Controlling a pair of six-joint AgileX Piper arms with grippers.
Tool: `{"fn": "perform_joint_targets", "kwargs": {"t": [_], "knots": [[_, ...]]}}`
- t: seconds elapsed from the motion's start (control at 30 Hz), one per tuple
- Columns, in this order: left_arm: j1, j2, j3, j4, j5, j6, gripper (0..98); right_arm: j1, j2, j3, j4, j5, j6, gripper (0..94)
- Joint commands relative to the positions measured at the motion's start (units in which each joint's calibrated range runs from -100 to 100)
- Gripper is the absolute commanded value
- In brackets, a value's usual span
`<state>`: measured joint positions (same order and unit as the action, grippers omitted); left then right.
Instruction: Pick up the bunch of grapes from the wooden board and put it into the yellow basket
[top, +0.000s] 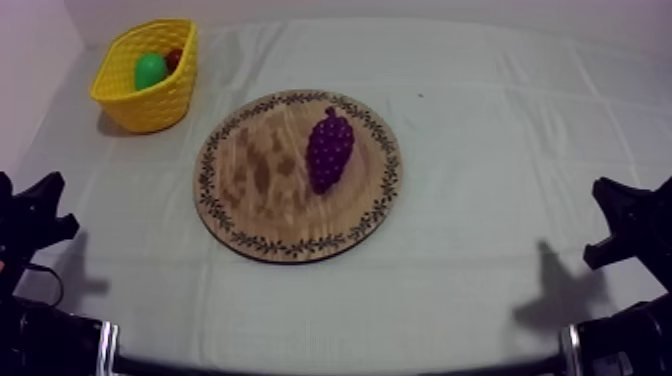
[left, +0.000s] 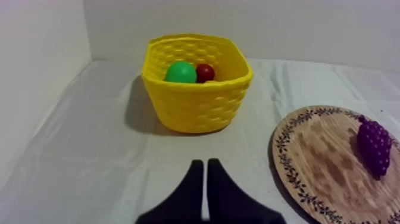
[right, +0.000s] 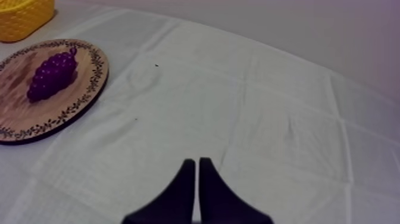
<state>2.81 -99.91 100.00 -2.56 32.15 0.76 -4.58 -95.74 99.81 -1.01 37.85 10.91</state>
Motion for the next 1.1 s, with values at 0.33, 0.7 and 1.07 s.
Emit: {"fn": "perform_joint_targets", "kwargs": {"t": [0.33,0.7,1.07], "knots": [[0.0,-0.1,-0.1,-0.08,-1.0,-1.0,0.0,0.0,0.0,0.0,0.0,0.0,0.0,0.4],[0.2,-0.1,-0.1,-0.04,-1.1,-1.5,0.0,0.0,0.0,0.0,0.0,0.0,0.0,0.4],[2.7,4.1,-8.3,-1.35,1.1,0.1,3.9,0.0,0.0,0.0,0.0,0.0,0.1,0.4]]}}
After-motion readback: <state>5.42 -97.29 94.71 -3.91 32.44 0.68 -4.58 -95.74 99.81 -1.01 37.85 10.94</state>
